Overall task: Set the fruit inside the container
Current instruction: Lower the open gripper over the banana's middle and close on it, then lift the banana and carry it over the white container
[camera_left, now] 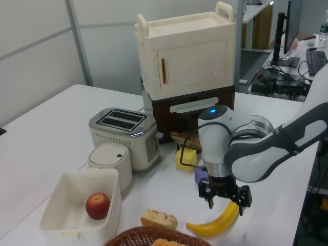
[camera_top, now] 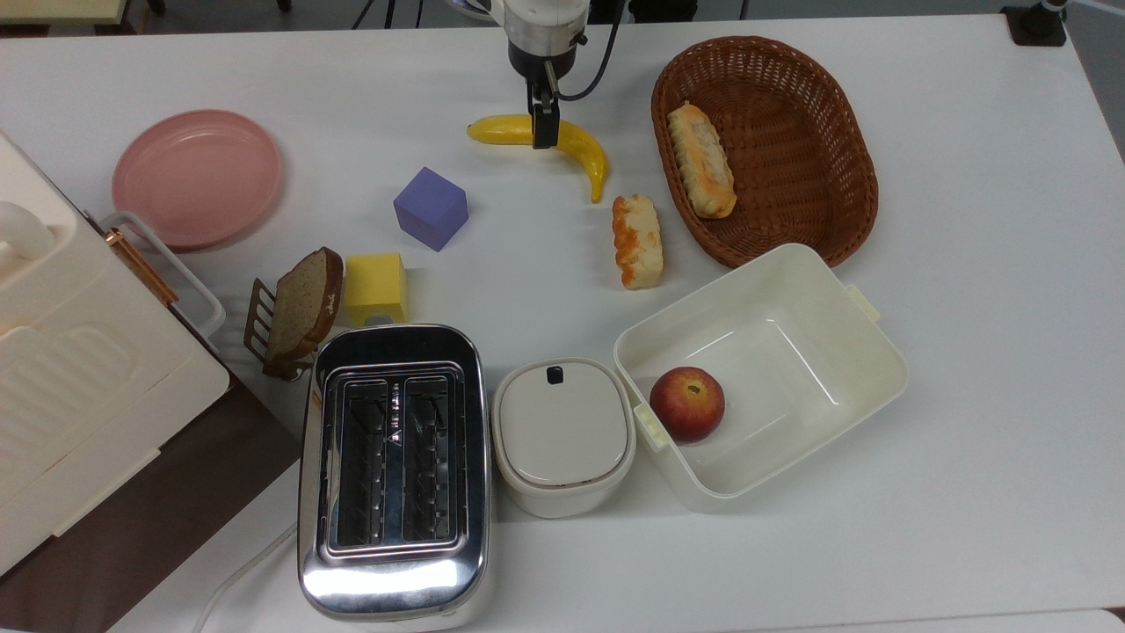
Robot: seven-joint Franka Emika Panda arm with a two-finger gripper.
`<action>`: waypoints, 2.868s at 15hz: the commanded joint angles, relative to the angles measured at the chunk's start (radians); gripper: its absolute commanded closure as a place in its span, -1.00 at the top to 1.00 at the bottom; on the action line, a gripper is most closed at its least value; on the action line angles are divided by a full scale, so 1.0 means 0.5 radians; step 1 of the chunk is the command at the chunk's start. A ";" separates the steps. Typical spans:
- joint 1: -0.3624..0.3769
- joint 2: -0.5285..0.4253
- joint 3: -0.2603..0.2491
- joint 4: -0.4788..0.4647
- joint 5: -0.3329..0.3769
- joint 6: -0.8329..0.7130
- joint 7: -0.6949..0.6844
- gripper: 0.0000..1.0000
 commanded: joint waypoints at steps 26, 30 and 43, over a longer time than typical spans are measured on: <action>0.042 0.120 -0.024 0.051 -0.278 0.235 -0.216 -1.00; -0.117 0.086 -0.033 0.302 -0.260 0.207 -0.458 -1.00; -0.176 0.540 0.022 1.581 0.124 -0.532 -1.944 -0.97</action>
